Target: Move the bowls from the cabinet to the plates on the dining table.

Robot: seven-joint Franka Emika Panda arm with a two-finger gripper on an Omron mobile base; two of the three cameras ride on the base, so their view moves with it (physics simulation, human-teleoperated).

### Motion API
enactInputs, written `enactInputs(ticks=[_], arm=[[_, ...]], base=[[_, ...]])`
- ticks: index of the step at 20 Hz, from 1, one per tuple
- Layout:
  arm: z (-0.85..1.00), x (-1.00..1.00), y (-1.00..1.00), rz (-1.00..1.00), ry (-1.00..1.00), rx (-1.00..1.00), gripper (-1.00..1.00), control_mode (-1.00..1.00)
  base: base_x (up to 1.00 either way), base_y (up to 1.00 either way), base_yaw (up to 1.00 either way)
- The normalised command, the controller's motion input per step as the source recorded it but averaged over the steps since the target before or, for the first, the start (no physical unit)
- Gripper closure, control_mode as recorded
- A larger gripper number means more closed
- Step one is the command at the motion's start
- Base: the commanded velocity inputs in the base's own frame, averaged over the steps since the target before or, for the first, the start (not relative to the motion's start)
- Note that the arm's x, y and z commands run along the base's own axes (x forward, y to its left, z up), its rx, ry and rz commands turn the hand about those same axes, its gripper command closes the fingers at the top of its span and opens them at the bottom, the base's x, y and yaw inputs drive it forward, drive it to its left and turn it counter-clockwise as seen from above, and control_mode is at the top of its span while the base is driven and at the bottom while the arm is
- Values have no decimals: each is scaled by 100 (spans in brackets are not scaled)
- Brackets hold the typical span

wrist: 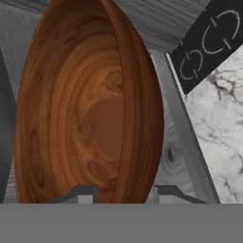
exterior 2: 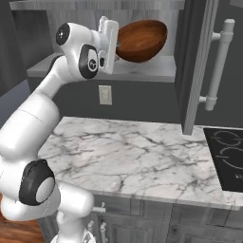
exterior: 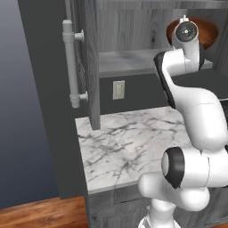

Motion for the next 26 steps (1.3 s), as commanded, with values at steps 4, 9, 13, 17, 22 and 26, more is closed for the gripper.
enactInputs(ticks=[4,9,13,17,22,26], arm=[[21,-49,15,5,10,0,100,-100],[5,-52,24,4,7,-2,100,-100],[-4,-60,18,3,1,-3,100,-100],[-10,-62,14,2,1,-4,100,-100],[-8,-54,2,7,1,-1,100,-100],[-4,-41,0,12,0,0,100,-100]], base=[[0,0,0],[0,0,0],[0,0,0],[0,0,0],[0,0,0],[0,0,0]])
